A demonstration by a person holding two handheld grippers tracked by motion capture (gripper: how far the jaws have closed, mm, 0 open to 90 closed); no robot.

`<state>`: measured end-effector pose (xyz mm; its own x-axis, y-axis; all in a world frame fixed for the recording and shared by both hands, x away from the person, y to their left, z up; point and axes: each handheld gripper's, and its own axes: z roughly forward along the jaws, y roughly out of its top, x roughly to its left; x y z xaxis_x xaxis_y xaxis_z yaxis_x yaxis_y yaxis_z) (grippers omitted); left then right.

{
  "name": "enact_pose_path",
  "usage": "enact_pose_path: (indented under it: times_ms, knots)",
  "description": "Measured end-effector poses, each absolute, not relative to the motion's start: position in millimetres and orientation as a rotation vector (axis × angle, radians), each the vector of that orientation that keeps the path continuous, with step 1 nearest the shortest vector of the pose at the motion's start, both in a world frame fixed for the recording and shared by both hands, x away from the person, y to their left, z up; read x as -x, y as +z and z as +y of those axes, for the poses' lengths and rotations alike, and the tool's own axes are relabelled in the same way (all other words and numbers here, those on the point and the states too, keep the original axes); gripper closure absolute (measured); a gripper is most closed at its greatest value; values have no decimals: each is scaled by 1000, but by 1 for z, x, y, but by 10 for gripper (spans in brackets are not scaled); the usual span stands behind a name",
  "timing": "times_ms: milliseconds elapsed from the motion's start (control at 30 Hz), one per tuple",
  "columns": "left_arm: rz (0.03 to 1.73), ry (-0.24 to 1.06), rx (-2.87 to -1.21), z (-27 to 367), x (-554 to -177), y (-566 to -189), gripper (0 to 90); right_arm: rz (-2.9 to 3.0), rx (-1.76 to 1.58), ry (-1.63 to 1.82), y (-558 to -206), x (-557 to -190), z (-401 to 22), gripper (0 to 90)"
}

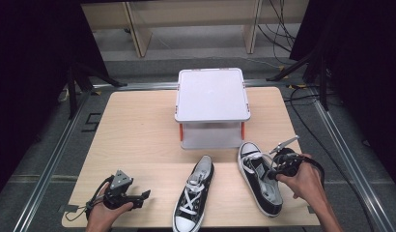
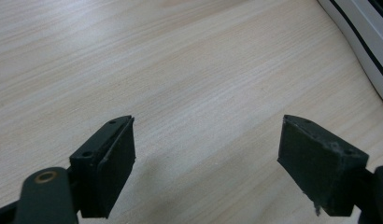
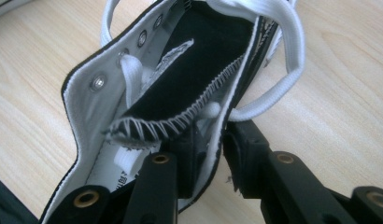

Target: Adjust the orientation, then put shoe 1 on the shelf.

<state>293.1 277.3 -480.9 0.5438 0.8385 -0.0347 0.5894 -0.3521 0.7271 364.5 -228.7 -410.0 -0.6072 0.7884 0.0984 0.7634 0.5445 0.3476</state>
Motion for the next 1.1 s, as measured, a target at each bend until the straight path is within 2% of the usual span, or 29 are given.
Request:
enact_pose_path:
  times_ms: [700, 1100]
  knots:
    - [1119, 446, -2101, 276, -296, -482, 184, 2838, -1386, 647, -406, -386, -245, 863]
    - [1091, 464, -2115, 278, -296, -480, 185, 2932, -1314, 581, -375, -392, -226, 881]
